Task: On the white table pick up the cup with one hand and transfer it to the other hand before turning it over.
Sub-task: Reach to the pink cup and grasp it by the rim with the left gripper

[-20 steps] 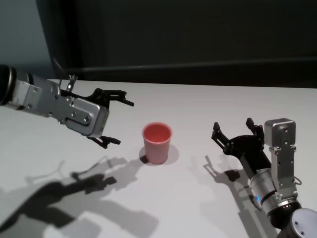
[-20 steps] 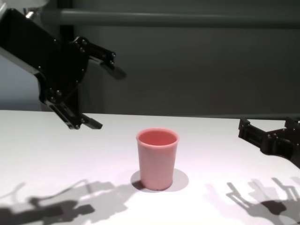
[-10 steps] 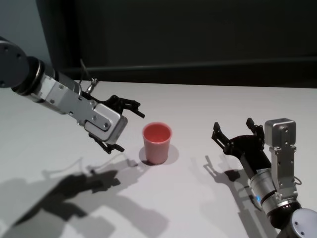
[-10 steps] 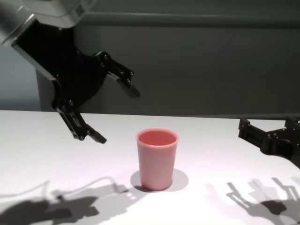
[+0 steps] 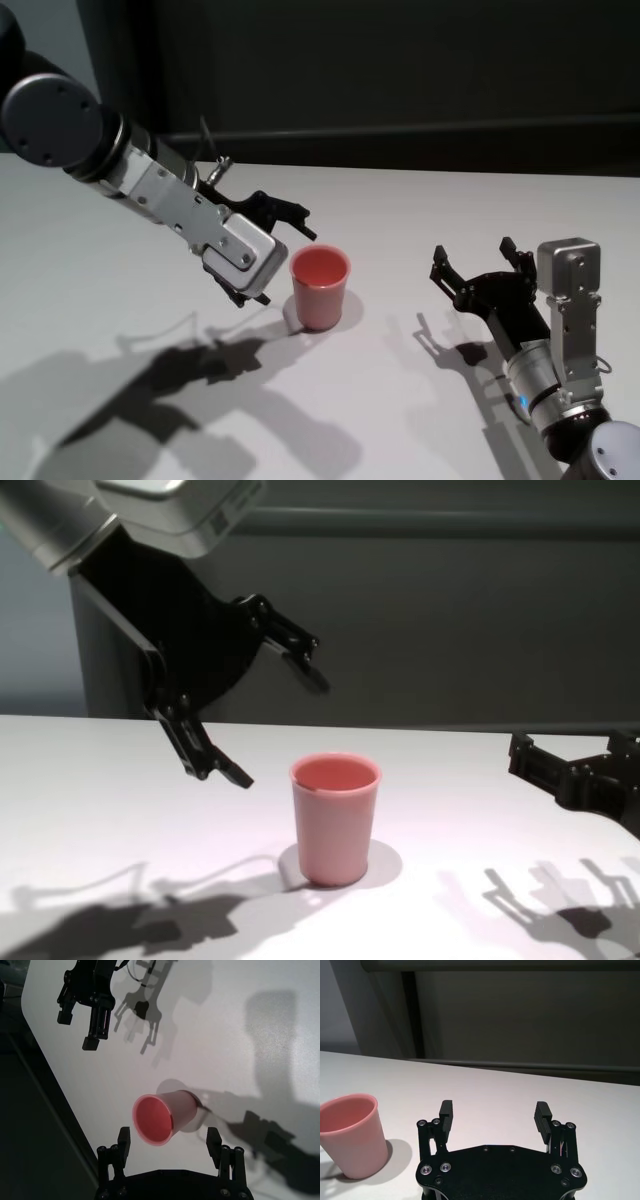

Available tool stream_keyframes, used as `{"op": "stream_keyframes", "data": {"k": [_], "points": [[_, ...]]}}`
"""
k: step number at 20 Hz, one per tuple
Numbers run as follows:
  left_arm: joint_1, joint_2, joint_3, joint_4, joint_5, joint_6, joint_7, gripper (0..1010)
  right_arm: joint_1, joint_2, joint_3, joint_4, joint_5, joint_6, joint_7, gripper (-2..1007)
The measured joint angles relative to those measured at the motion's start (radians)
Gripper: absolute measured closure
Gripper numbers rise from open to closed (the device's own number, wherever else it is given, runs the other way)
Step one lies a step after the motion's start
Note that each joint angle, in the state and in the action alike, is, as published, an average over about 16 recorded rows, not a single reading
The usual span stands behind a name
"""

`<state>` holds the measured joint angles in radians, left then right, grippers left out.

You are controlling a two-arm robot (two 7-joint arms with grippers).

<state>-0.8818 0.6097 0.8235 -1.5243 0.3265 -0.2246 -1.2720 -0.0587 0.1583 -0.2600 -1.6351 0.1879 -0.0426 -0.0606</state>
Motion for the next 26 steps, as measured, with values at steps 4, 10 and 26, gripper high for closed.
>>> {"op": "stream_keyframes", "data": {"k": [4,10,26], "points": [[-0.021,-0.020,0.029,0.014,0.017,-0.013,-0.010,9,0.000,0.000,0.000,0.000,0.000,0.000,0.000,3],[-0.051,-0.051,0.072,0.044,0.041,-0.031,-0.022,9,0.000,0.000,0.000,0.000,0.000,0.000,0.000,3],[-0.096,-0.100,0.143,0.148,0.087,-0.052,0.007,9,0.000,0.000,0.000,0.000,0.000,0.000,0.000,3]]}}
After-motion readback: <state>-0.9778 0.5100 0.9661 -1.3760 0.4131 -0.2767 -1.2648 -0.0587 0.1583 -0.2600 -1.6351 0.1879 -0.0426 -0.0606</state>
